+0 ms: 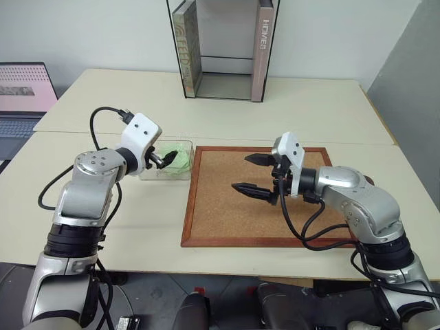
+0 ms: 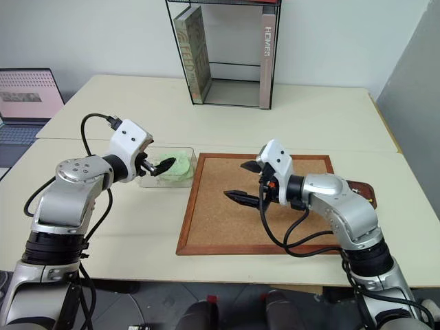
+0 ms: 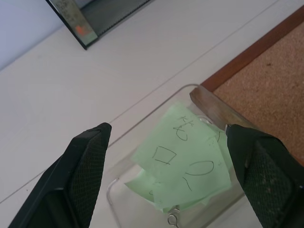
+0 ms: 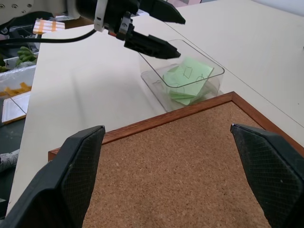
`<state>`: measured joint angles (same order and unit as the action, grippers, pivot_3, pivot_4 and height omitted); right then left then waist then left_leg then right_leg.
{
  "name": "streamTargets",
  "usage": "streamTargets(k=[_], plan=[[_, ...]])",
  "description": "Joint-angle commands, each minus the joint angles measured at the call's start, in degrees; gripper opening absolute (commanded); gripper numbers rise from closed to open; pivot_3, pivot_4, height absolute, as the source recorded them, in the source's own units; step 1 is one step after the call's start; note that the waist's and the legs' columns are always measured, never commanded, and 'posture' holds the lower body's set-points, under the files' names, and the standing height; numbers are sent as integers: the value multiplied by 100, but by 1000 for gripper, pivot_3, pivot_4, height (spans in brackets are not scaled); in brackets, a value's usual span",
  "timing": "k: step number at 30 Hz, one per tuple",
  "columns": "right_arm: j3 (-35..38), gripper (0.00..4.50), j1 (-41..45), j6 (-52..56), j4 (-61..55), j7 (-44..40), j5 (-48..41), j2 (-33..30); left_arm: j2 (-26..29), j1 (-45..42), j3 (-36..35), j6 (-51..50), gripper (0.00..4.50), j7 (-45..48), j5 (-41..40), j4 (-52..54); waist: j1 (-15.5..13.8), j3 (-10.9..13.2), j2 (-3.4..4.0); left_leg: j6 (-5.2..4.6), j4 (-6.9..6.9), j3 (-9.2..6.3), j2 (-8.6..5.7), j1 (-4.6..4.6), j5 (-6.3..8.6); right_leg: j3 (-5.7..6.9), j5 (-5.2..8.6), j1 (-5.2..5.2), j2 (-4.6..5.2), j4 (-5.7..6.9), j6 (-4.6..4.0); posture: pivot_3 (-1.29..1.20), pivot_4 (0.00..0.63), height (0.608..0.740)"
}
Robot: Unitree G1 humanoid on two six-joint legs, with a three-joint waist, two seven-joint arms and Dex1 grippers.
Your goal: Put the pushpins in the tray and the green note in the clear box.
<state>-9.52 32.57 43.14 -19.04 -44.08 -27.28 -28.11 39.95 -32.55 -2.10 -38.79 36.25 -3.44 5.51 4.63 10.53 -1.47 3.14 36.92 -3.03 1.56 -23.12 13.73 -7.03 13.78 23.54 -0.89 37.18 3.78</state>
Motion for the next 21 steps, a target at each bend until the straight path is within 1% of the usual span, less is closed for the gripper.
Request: streamTargets(k=[1, 4, 9, 12, 14, 17, 21], plan=[[406, 4500, -13, -35, -414, -69, -239, -156, -76, 31, -131, 30, 4108, 27, -248, 689, -3, 0, 0, 0, 0, 0, 0, 0, 0, 0, 0, -1, 0, -1, 0, 0, 150, 740], [596, 4500, -229, -122, -595, -47, -275, -293, -172, 184, -62, -2, 4108, 166, -475, 942, -5, 0, 0, 0, 0, 0, 0, 1, 0, 1, 0, -1, 0, -1, 0, 0, 150, 740], [1461, 4500, -1267, -416, -1089, 374, -114, -583, -575, 776, 292, 219, 4108, 137, -634, 1559, -44, 1, -2, 0, -4, 1, -1, -1, 0, -1, 1, -3, 2, -7, 0, 0, 150, 740], [1895, 4500, -2137, -366, -1443, 286, -308, -798, -816, 943, 460, 394, 4108, 262, -790, 1588, -93, 2, -4, 1, 2, 3, -2, -2, 1, -3, 0, -3, 3, -6, 0, 0, 150, 740], [2079, 4500, -2524, -279, -1585, 207, -433, -930, -862, 947, 537, 499, 4108, 417, -897, 1502, -119, 2, -4, 1, 3, 3, -1, 4, 1, -4, 0, -4, 0, -2, 0, 0, 150, 740], [2231, 4500, -2780, -330, -1679, 164, -500, -1091, -853, 925, 665, 631, 4108, 630, -972, 1392, -94, 2, -4, 1, 4, 13, 1, 21, 0, -10, 1, -15, -1, 2, -1, 0, 150, 740], [2350, 4500, -2749, -314, -1660, 192, -575, -1209, -893, 845, 725, 747, 4108, 787, -1086, 1284, -72, 2, -4, -2, 11, 21, 1, 26, -2, -16, 15, -17, -1, 1, -26, 0, 150, 740]])
